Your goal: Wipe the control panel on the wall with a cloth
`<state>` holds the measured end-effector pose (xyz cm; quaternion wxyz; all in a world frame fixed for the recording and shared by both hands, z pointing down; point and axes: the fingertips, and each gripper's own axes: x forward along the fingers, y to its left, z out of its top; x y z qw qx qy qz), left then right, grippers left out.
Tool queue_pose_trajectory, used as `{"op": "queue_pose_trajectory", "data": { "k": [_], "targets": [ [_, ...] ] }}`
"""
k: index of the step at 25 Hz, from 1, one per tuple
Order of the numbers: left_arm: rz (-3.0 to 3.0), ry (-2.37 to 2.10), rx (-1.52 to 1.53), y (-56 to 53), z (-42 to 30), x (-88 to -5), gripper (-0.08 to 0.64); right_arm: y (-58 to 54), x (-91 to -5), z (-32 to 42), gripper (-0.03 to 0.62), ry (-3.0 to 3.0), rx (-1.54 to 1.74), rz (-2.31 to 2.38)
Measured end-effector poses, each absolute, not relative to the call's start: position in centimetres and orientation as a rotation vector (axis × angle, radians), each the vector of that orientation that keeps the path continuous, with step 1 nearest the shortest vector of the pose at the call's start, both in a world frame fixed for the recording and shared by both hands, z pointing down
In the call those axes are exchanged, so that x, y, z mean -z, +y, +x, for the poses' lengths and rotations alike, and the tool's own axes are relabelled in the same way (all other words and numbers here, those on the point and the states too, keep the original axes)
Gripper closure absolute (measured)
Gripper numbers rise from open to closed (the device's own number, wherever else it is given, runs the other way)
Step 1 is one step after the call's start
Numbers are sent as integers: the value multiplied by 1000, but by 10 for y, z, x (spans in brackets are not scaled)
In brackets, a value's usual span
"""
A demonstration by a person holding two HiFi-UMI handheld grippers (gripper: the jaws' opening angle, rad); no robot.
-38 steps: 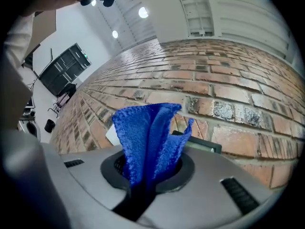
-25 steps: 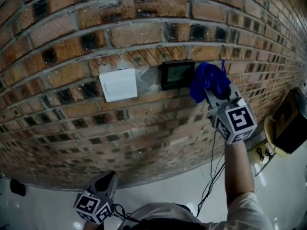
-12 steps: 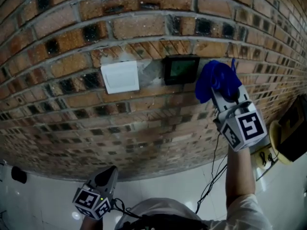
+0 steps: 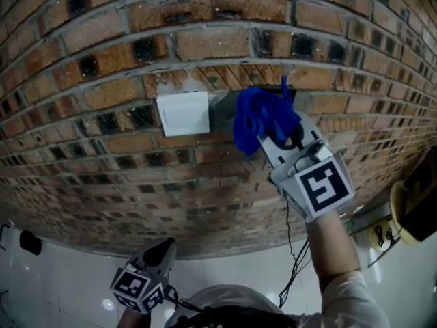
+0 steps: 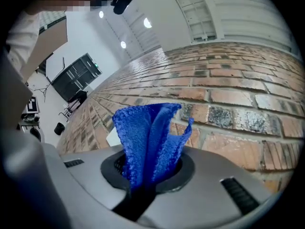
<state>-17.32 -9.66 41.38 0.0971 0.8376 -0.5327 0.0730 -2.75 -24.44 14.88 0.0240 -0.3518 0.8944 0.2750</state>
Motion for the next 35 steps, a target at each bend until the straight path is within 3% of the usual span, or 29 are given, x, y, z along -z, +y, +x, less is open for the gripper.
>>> {"op": "queue_pose_trajectory", "data": {
  "k": [12,19,35],
  "targets": [
    [2474,-1564,-240,-102,-160,-418,558,-289,-154,98,505,2633,-858,-1435],
    [2475,-1566,-243,-98,-156,-421,558,-302,-160,111,505,2628,-844,-1466],
    [2437,-1605,-207,-86,-170,-419,559,-247,-152,-35,505,2761,-860,-1067]
  ]
}}
